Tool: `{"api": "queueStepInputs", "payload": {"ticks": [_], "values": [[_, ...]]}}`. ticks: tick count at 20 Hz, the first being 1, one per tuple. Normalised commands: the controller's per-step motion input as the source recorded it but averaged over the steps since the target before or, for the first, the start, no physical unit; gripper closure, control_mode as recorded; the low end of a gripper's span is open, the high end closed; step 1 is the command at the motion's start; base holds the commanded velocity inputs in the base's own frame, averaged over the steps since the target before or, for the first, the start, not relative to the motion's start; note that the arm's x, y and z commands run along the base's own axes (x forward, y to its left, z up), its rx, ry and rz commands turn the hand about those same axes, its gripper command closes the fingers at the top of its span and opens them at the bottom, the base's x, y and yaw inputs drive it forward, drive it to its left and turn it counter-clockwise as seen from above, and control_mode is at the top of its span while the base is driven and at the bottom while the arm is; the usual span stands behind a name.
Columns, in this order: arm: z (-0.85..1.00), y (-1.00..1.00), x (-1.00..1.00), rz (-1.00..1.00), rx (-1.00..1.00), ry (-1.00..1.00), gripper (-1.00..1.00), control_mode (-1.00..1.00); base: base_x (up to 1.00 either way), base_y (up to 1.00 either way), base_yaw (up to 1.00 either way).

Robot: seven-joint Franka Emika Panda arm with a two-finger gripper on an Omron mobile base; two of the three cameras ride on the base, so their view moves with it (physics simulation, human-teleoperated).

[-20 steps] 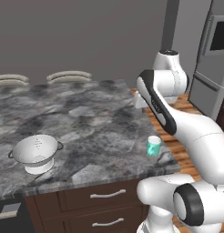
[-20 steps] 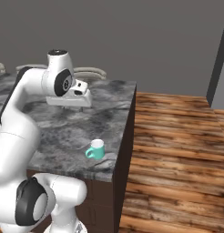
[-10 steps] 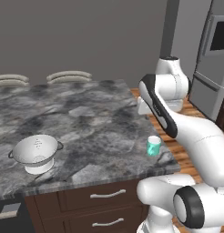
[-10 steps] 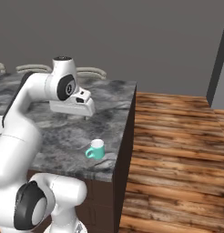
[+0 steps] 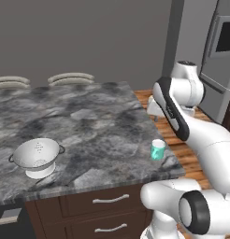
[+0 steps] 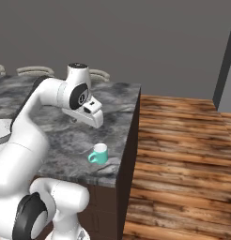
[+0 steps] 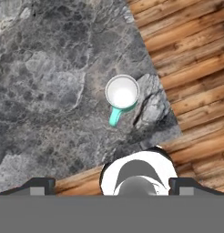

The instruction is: Pick the mug from the counter and place it inside the microwave. Then close the microwave.

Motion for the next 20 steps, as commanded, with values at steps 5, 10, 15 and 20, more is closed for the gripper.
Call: {"api": "queueStepInputs", "payload": {"ticks": [5,10,15,20], "values": [[-0.21,0.0,0.04,-0.17,0.01,0.01,-1.0,-1.0,0.0,0.0,0.0],[-0.38,0.0,0.06,-0.02,0.0,-0.04,-1.0,-1.0,0.0,0.0,0.0],[-0.39,0.0,0.0,0.0,-0.02,-0.07,-1.0,-1.0,0.0,0.0,0.0],[-0.29,0.0,0.04,0.0,-0.1,-0.03,-1.0,-1.0,0.0,0.0,0.0]]}}
